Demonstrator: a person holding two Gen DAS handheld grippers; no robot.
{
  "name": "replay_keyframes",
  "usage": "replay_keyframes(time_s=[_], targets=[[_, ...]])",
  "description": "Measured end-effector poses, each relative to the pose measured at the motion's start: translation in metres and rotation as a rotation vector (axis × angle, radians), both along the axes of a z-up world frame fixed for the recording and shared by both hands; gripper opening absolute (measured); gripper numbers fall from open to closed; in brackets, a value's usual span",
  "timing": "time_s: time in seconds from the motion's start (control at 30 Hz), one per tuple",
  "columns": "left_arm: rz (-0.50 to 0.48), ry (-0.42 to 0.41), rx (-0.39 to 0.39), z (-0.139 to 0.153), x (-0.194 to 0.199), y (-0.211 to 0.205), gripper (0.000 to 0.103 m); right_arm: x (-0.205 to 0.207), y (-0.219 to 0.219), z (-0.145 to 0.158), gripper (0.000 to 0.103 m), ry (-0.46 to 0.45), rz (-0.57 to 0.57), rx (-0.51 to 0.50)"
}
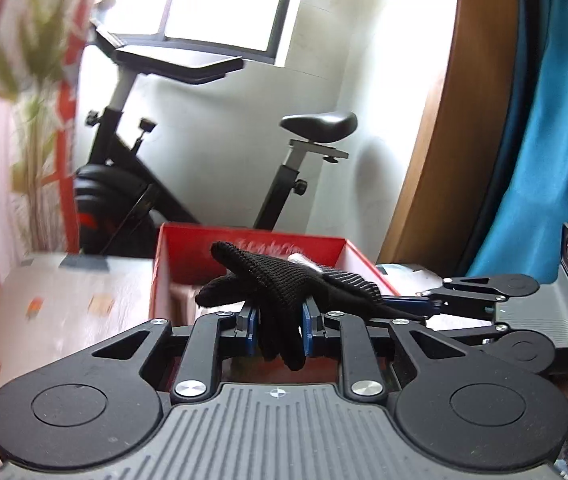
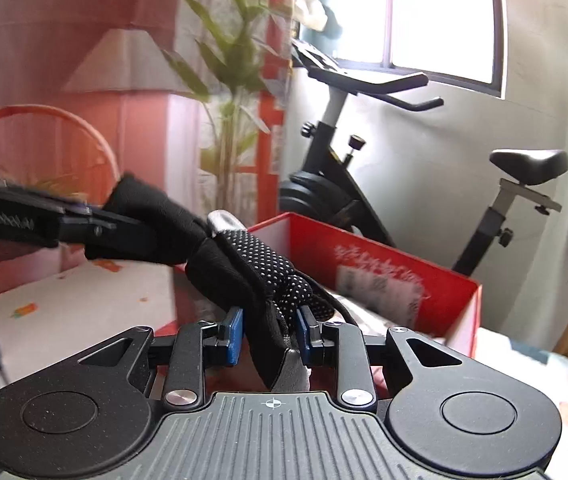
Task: Organize soft objects
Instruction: 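Lift the black dotted glove with both grippers and lower it into the red box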
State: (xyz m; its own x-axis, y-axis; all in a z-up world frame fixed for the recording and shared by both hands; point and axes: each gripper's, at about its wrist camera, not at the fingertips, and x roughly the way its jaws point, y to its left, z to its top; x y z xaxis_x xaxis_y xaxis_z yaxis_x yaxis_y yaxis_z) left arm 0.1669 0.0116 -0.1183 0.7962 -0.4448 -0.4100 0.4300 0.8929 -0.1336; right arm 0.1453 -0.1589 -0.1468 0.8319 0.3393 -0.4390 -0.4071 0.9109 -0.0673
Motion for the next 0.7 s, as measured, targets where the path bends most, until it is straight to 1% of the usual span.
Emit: replay_keyframes(time_s=[0.07,0.17,0.23,0.37,0.53,0.7], targets=[[-0.008,0.008,0.026,0.004,0.019,-0.01,0.022,0.016,-0.004,0.007,0.025,0.003,-0.018,-0.019],[0.003,0.065,0.009,0.001,0.049,-0.015,0.022,0.043,-0.012,0.008,0.025,0.044,-0.037,0.0],[0.019,0.104,0.006,-0.006,0.069,-0.017,0.022,0.06,-0.016,0.006,0.025,0.081,-0.049,0.009],[0.036,0.186,0.026,-0.027,0.101,-0.018,0.022,0.09,-0.019,-0.011,0.024,0.164,-0.067,0.009],[0.065,0.264,0.062,-0.052,0.124,-0.016,0.022,0.115,-0.018,-0.034,0.024,0.255,-0.084,0.003],[0.066,0.302,0.091,-0.065,0.133,-0.009,0.023,0.127,-0.017,-0.048,0.025,0.316,-0.086,0.002]])
